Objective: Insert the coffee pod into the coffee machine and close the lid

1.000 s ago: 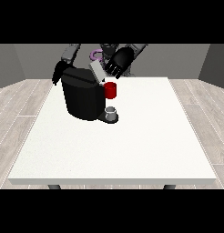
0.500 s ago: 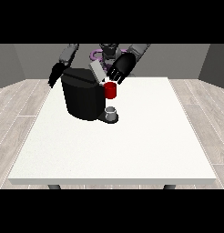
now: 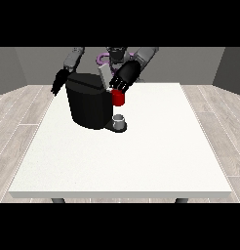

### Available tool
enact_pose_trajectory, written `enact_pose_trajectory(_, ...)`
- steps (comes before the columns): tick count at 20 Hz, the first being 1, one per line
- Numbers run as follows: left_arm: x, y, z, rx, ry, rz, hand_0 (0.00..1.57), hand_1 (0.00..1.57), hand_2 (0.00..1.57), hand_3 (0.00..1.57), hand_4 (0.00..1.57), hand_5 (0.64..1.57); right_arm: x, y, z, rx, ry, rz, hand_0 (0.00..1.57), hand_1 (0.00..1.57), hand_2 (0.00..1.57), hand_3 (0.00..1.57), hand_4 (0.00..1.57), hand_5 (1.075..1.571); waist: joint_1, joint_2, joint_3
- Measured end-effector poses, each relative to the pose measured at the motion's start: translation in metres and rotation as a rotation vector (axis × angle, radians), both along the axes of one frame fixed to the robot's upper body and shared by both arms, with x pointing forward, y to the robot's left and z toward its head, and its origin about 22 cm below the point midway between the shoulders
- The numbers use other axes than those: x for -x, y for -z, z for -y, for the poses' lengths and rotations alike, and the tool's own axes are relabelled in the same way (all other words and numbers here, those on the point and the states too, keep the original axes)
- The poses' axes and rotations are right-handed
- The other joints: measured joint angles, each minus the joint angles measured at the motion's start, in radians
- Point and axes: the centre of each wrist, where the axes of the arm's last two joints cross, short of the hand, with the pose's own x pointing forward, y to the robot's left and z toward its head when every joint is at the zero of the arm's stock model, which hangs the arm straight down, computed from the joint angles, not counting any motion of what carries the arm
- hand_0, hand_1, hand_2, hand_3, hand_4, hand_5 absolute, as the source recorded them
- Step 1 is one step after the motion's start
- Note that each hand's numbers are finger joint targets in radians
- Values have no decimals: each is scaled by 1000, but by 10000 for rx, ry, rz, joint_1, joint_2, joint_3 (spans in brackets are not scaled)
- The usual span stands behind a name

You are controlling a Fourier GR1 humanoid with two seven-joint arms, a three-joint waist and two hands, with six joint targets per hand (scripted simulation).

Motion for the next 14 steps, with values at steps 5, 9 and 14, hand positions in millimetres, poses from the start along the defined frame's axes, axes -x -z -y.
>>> enact_pose_trajectory(5, 0, -7, 2, -59, 77, 249, 1225, 1225, 1261, 1206, 376, 1571, -3, 0, 0, -161, 80, 115, 0, 0, 0, 0, 0, 1571, 51, 136, 0)
enact_pose_trajectory(9, 0, -11, 6, -97, 169, 434, 1217, 1217, 1242, 1195, 357, 1571, -7, -4, 2, -172, 225, 77, 0, 0, 0, 0, 0, 1571, 125, 128, -2)
enact_pose_trajectory(14, 0, -16, -4, -88, -10, 784, 1241, 1241, 1255, 1199, 290, 1571, -8, -10, 2, -161, 136, 153, 0, 0, 0, 0, 0, 1571, -40, 268, -4)
